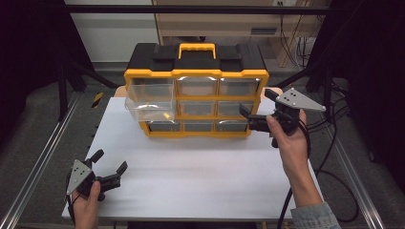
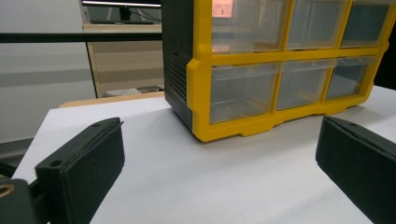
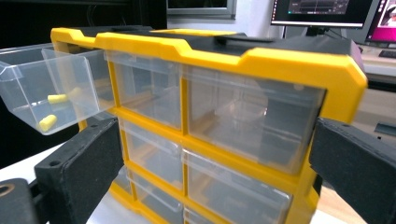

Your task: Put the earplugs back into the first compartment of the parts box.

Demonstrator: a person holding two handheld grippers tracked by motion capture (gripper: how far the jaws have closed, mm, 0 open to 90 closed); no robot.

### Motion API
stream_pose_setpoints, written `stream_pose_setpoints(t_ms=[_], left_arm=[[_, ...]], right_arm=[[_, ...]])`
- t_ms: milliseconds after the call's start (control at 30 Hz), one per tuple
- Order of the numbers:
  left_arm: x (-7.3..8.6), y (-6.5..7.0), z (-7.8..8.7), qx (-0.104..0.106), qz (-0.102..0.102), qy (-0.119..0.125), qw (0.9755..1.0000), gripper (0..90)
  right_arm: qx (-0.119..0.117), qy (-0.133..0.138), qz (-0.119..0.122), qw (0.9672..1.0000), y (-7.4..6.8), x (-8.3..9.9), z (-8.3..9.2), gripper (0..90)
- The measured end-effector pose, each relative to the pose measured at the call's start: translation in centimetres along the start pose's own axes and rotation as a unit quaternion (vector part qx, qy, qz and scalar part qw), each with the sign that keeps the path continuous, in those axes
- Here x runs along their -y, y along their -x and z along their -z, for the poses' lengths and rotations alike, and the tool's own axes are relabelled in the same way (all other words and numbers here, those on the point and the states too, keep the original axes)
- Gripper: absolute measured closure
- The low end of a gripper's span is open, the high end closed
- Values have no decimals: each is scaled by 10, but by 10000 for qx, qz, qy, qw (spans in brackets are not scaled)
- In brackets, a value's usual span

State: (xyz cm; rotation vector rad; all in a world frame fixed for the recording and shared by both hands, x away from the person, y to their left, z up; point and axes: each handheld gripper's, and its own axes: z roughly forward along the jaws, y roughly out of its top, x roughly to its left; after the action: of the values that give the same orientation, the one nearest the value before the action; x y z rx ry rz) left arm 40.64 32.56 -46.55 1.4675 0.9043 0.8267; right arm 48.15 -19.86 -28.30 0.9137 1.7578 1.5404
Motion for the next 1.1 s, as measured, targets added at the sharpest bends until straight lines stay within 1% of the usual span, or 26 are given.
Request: stream_pose_setpoints(t_ms=[33,67,133,167,200,433,467,633,667,767,867,1000,1100], left_arm=[[0,0,0,0,0,0,10000,8],[0,-2,1,-18,30,-1,10000,8],[1,-4,2,-43,72,8,10000,8],[1,-4,2,-43,72,8,10000,7],[1,-5,2,-56,71,5,10000,7],[1,-4,2,-37,53,-6,10000,6],[0,-4,2,-33,49,0,10000,6],[0,-4,3,-38,64,19,10000,6],[0,-4,3,-33,68,21,10000,6],[0,-3,3,-26,52,3,10000,6],[0,-2,3,7,36,17,10000,6],[0,-1,3,19,14,17,10000,6],[0,-1,3,21,15,13,10000,6]], right_arm=[[0,0,0,10000,0,0,0,30],[-18,-13,-62,10000,2,3,4,29],[4,-2,-71,10000,4,6,7,28],[4,-2,-71,10000,4,6,7,28],[62,3,-83,9999,8,9,11,27],[88,105,-152,9998,14,15,23,25],[117,154,-213,9996,17,18,27,25],[234,192,-172,9994,22,22,33,26],[300,214,-176,9992,24,24,37,27],[337,237,-200,9990,26,27,40,30],[418,216,-135,9988,30,34,45,34],[467,221,-161,9985,32,40,49,33],[524,228,-184,9982,37,47,56,32]])
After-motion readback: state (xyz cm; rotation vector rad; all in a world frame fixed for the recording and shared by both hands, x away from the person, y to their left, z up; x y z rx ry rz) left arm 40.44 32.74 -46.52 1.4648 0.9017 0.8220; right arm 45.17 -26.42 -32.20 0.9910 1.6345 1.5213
